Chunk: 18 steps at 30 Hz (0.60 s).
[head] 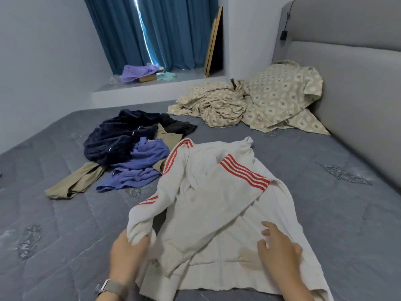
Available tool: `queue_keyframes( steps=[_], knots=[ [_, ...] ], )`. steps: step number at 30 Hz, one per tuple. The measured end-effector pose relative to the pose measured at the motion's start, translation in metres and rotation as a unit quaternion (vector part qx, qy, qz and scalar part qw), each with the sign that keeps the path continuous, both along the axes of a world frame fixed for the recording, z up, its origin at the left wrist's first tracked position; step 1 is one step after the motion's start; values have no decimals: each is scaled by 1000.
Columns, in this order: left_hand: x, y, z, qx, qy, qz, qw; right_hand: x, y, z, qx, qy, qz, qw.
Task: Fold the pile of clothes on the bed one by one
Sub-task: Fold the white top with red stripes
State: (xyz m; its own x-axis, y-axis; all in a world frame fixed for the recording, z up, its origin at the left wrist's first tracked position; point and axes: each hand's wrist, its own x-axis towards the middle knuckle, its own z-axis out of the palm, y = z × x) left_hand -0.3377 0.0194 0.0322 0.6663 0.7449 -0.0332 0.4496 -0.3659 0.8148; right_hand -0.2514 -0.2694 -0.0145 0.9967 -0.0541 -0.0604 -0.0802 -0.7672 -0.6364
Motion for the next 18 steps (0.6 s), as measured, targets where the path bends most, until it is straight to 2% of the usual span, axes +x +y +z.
queue_keyframes(
  steps=[2, 3, 4, 6, 7, 8, 9, 12, 13, 15, 16, 17, 18],
  knots=[
    [13, -38, 23, 36, -22, -84, 996, -1, 9, 15, 221, 39, 20, 974],
    [18, -58, 29, 51, -33, -147, 987, -3, 14, 25, 319, 91, 28, 943],
    [23, -79, 34, 70, -48, -227, 970, -5, 17, 34, 415, 154, 42, 896],
    [27, -120, 40, 164, -16, -395, 904, -8, 15, 39, 582, 284, 59, 759],
    [29, -137, 40, 223, 25, -453, 863, -10, 11, 40, 622, 320, 60, 713],
    [30, -151, 39, 274, 60, -483, 829, -9, 8, 39, 638, 324, 76, 694],
    [32, -160, 35, 291, 67, -480, 825, -9, 5, 39, 641, 315, 97, 693],
    [47, -160, 22, 200, -17, -380, 903, -2, -5, 25, 603, 288, 13, 744],
    [59, -153, 16, 146, -53, -331, 931, 0, -11, 29, 567, 288, 14, 771],
    [91, -132, 3, 64, -92, -236, 965, 11, -21, 28, 533, 266, 10, 803],
    [110, -121, -2, 62, -76, -202, 974, 12, -30, 38, 514, 267, 18, 815],
    [128, -109, -7, 101, -38, -194, 975, 15, -30, 32, 454, 281, 21, 845],
    [146, -98, -12, 162, 8, -210, 964, 24, -23, 1, 391, 319, 73, 860]
  ],
)
